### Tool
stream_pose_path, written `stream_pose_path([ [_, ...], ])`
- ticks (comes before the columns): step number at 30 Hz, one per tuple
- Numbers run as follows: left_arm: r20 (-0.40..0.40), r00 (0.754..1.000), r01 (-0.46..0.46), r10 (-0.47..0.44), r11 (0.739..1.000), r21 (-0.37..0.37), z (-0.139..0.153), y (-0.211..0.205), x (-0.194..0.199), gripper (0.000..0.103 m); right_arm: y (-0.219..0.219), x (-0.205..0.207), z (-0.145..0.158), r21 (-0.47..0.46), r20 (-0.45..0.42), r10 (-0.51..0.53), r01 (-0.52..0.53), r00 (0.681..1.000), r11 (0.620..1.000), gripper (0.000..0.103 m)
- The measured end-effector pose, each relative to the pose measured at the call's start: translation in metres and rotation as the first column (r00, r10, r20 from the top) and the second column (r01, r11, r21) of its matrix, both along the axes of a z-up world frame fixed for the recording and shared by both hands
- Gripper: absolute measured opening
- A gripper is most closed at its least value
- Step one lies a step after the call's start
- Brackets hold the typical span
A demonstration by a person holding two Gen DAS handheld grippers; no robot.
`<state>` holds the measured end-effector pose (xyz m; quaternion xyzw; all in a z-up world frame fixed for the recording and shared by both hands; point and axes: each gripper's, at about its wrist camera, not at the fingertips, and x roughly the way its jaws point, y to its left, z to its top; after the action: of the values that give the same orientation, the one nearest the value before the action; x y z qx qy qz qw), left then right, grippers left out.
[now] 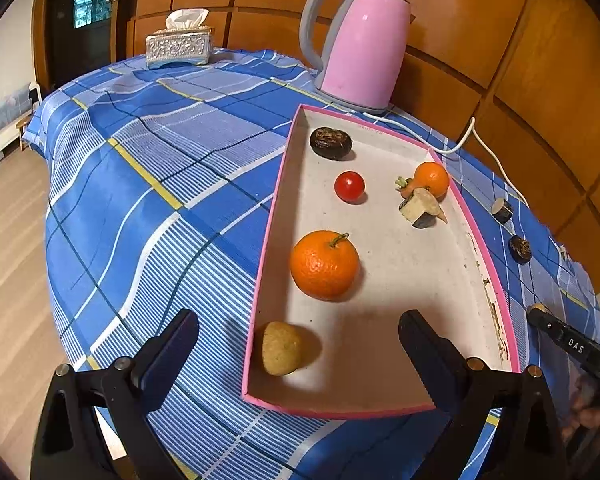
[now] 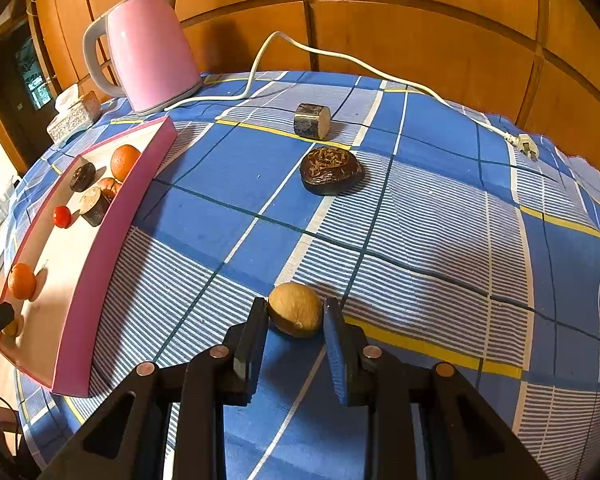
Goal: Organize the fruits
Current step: 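Carry the tan fruit into the tray and open the right gripper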
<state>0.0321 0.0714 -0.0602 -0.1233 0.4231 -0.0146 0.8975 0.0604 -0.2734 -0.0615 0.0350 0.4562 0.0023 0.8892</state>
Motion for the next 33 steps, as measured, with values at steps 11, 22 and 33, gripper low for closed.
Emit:
stream_pose_path([
  [11, 0.007, 1.0, 0.008, -0.008, 1.0, 0.006, 0.002, -0.003, 0.0, 0.101, 0.007, -0.001, 0.012, 0.007, 0.018, 0.021, -0.021, 1.0, 1.0, 0.028],
  [22, 0.011, 1.0, 0.006, -0.006, 1.0, 0.01, 0.001, -0.002, 0.002, 0.101, 0.051, 0.006, 0.048, 0.037, 0.092, 0.168, -0.172, 0.982, 0.984, 0.028],
  [33, 0.0, 1.0, -0.013, 0.013, 1.0, 0.0, -0.003, 0.004, 0.007, 0.101, 0.134, 0.042, 0.047, -0.015, 0.047, 0.428, -0.428, 0.902, 0.904, 0.028],
])
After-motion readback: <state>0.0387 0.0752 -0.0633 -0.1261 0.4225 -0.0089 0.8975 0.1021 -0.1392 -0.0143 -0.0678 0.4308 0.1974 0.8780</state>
